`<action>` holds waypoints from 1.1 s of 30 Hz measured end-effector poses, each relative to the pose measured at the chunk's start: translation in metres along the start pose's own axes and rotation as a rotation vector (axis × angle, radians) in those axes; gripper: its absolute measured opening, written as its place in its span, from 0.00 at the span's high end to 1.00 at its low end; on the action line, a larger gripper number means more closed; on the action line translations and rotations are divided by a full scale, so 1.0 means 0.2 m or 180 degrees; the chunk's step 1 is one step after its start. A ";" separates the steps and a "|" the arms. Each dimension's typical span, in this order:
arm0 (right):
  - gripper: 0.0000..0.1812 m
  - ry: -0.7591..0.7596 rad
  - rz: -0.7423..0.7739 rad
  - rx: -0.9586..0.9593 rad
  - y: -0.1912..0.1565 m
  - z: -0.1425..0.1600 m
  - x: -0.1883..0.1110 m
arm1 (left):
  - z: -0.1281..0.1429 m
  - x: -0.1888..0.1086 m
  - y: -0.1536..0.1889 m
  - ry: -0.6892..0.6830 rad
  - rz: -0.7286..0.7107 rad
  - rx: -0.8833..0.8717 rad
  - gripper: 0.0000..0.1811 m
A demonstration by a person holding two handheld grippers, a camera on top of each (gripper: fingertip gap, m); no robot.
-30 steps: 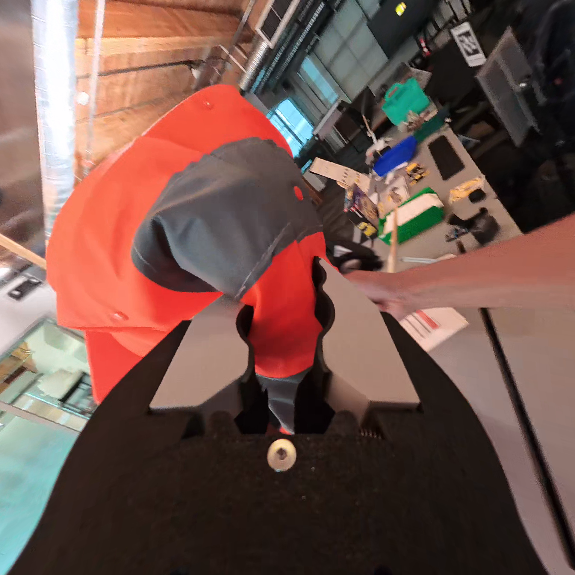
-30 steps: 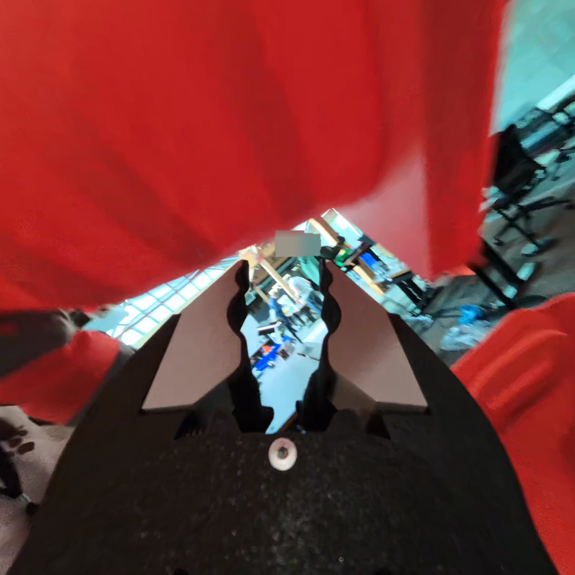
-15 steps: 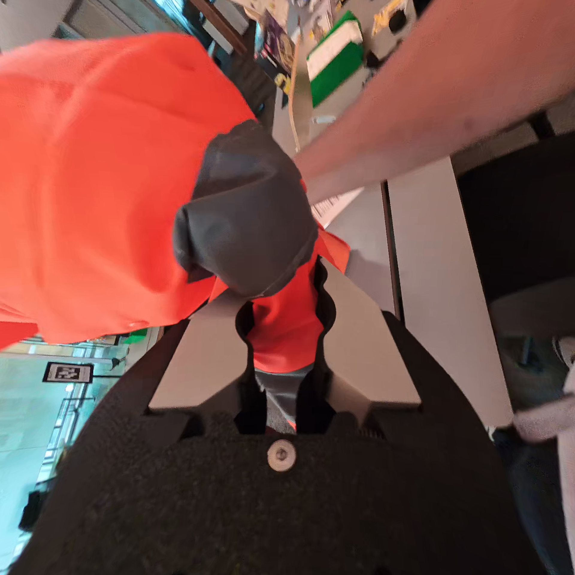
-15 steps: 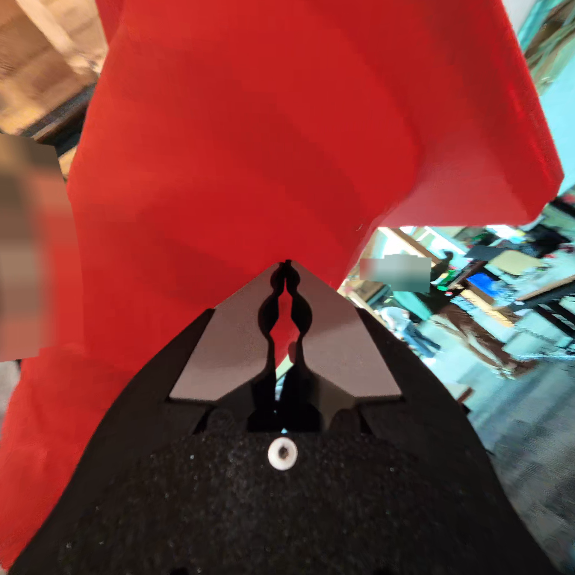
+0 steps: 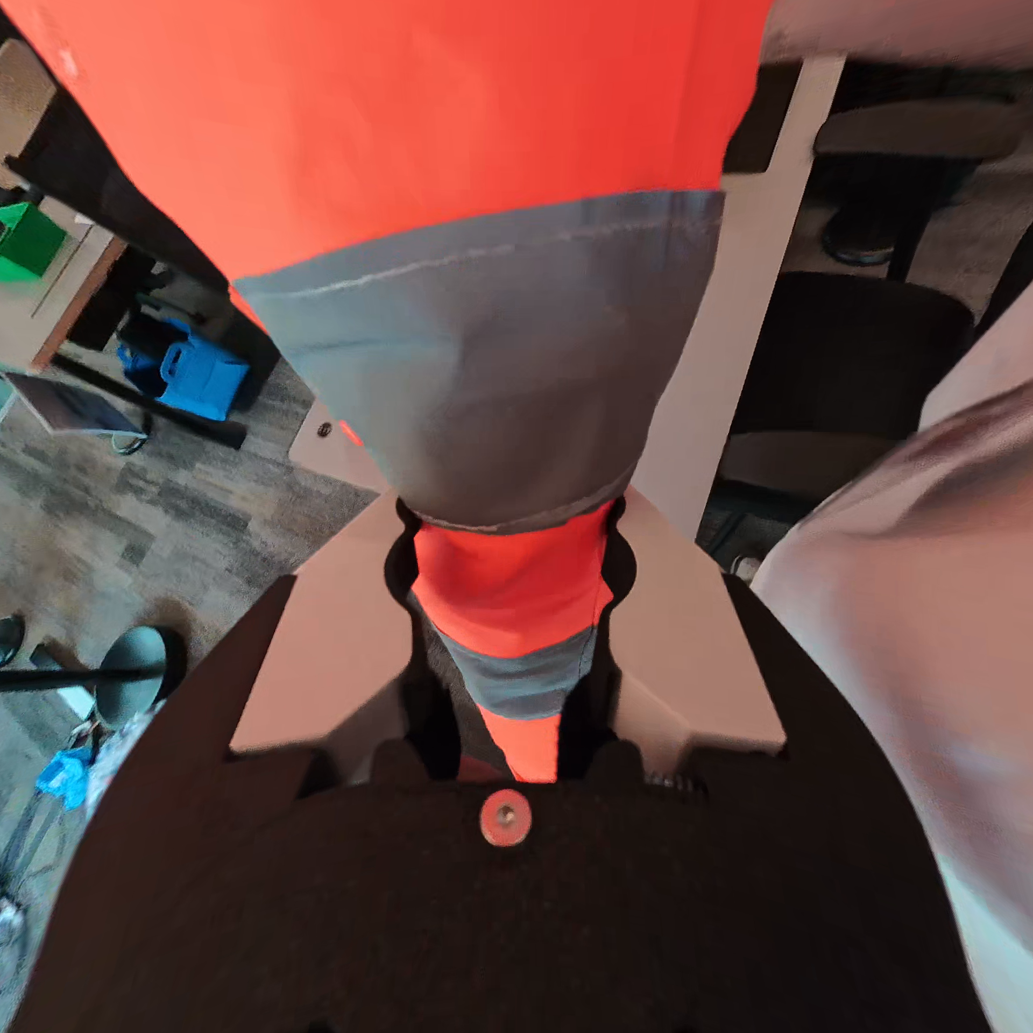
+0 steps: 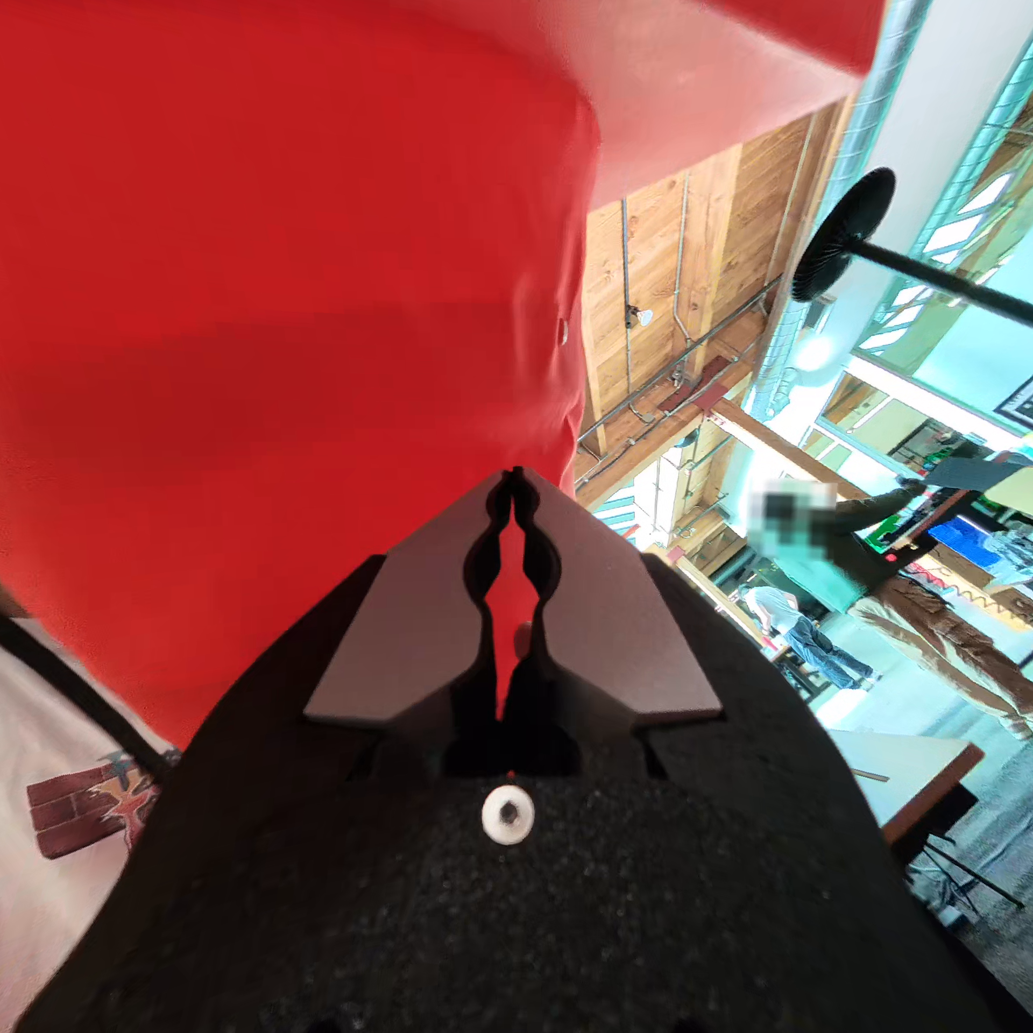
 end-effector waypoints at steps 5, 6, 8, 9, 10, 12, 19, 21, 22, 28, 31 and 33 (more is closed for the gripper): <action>1.00 0.0083 0.0102 0.0175 -0.07 0.32 -0.04 | 0.27 -0.19 0.05 -0.0289 -0.0108 0.0266 0.60; 1.00 0.0074 0.0146 0.0180 -0.10 0.40 -0.03 | 0.33 -0.24 0.06 -0.0314 -0.0120 0.0322 0.59; 1.00 0.0083 0.0291 0.0126 -0.16 0.55 -0.02 | 0.44 -0.34 0.09 -0.0385 -0.0115 0.0413 0.59; 1.00 0.0124 0.0312 0.0123 -0.20 0.63 -0.01 | 0.51 -0.39 0.10 -0.0455 -0.0111 0.0477 0.59; 1.00 0.0142 0.0308 0.0107 -0.24 0.70 0.00 | 0.58 -0.44 0.12 -0.0545 -0.0130 0.0586 0.58; 1.00 -0.0001 0.0429 -0.0057 -0.30 0.84 0.03 | 0.73 -0.54 0.14 -0.0600 -0.0130 0.0737 0.56; 0.94 -0.0211 0.1155 -0.0014 -0.15 1.16 0.08 | 1.04 -0.75 0.22 -0.0545 -0.0248 0.0495 0.55; 0.86 -0.0321 0.1384 0.0171 -0.04 1.27 0.08 | 1.16 -0.79 0.28 -0.0542 -0.0294 0.0321 0.55; 0.85 -0.0404 0.1482 0.0286 0.04 1.33 0.08 | 1.22 -0.81 0.31 -0.0569 -0.0318 0.0222 0.55; 0.84 -0.1179 0.1592 0.1005 0.56 1.92 0.06 | 1.74 -0.90 0.55 -0.0994 -0.0508 -0.0404 0.55; 0.86 -0.1644 0.1445 0.1284 0.87 2.30 0.02 | 2.08 -0.90 0.72 -0.1271 -0.0685 -0.0790 0.55; 0.86 -0.1964 0.1349 0.1481 1.11 2.58 -0.05 | 2.32 -0.86 0.86 -0.1524 -0.0805 -0.1053 0.55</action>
Point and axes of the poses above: each gripper's, where its closed fingertips meet, x out along the fingers, z out of its underside, y = z × x across the jaws, the point moved 8 cm from there along -x, back along the fingers, and after that the axes turned 3 degrees about z, right-handed, at the moved point
